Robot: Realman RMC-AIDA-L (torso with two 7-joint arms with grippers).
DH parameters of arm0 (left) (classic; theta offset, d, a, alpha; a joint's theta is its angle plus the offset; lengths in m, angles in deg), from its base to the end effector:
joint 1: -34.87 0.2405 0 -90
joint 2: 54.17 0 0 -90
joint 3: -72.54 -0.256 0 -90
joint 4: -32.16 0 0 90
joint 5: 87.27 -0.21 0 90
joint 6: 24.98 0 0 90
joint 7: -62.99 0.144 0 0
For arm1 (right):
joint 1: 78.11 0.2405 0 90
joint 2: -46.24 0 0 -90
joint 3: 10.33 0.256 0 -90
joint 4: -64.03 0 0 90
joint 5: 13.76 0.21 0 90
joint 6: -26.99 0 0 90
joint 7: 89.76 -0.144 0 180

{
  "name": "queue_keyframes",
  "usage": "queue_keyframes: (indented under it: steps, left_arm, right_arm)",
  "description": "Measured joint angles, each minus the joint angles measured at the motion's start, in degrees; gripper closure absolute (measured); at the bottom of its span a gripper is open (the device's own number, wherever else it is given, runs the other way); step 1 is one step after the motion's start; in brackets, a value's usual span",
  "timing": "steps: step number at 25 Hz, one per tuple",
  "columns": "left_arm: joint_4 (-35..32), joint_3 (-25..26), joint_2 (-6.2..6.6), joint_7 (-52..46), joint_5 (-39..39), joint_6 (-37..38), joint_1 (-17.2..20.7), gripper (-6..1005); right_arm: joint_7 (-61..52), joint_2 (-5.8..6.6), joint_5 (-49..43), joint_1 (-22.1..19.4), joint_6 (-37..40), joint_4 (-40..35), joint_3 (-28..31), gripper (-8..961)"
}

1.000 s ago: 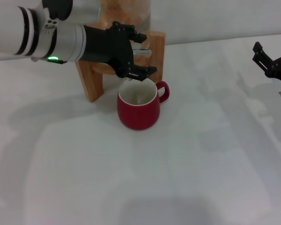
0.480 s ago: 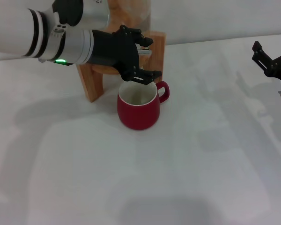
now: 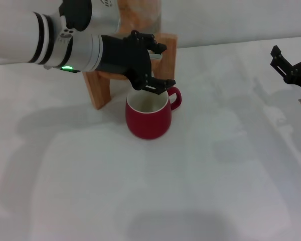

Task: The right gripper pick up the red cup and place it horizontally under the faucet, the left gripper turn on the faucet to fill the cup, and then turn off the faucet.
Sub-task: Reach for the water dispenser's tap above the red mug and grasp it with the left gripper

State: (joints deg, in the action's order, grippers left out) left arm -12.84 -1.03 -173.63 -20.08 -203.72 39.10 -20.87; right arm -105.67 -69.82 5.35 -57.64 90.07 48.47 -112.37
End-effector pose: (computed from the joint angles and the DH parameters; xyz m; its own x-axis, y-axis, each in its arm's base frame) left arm -0.0734 0.4254 -0.0597 0.9642 -0.2579 0.0617 -0.2311 -0.9312 -0.2818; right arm 0.3434 0.3366 0.0271 0.6697 0.0772 -0.7386 -0.7319 -0.1004 -0.6740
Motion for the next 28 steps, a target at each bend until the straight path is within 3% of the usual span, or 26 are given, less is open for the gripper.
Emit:
queue_keyframes:
  steps: [28]
  left_arm:
    - [-1.33, -1.13, 0.17, -1.83, 0.36, 1.85, 0.89, 211]
  right_arm:
    - [0.0, 0.06, 0.12, -0.09, 0.38, 0.0, 0.12, 110]
